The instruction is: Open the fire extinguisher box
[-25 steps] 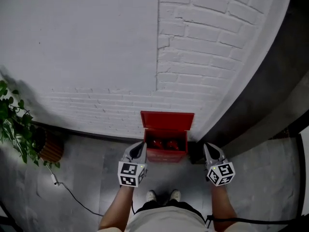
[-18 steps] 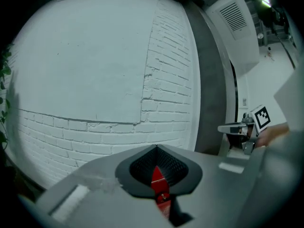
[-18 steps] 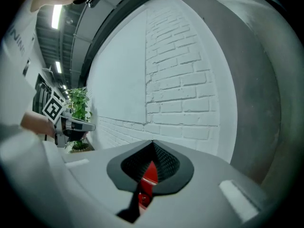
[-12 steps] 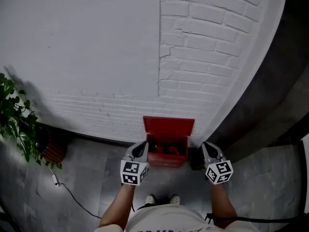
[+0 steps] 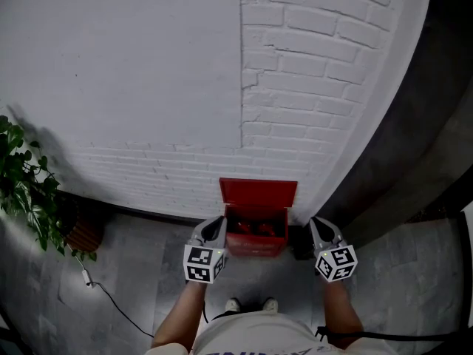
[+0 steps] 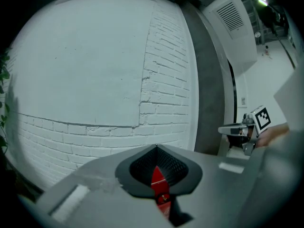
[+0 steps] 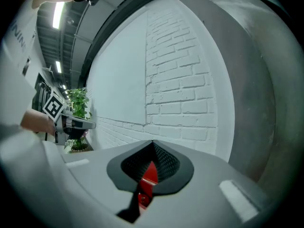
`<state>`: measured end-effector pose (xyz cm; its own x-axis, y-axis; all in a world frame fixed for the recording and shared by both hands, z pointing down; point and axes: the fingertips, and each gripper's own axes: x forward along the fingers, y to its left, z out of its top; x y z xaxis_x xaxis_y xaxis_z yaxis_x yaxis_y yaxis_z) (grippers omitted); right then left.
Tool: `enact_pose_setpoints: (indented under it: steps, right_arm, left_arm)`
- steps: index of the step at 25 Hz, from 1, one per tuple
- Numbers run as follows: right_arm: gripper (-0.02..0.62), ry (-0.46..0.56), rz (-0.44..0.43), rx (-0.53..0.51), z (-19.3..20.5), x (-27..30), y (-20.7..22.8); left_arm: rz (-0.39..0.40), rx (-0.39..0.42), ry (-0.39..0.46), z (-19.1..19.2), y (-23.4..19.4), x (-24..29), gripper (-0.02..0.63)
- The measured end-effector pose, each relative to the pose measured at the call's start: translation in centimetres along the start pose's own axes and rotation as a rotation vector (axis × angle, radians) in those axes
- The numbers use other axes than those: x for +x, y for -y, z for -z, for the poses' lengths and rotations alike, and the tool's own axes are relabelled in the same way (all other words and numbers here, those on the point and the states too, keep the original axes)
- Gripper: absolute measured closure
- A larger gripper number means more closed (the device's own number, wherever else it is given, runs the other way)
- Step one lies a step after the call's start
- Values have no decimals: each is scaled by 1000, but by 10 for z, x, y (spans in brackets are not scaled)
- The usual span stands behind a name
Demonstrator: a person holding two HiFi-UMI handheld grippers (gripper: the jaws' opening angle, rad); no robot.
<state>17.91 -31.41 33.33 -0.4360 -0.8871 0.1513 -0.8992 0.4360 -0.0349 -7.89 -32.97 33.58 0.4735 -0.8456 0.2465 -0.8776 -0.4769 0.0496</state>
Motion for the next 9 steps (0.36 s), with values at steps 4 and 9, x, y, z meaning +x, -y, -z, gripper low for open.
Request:
enact_pose_setpoints:
  steps: [4,9]
  right_arm:
    - [589,2,1,-6,-1,-4,-3]
    - [589,-15,-1,-1,5,-16,-12]
  left_arm:
    - [4,-9,10,0,3,-6,601]
    - [4,-20,-16,12,9,-20,601]
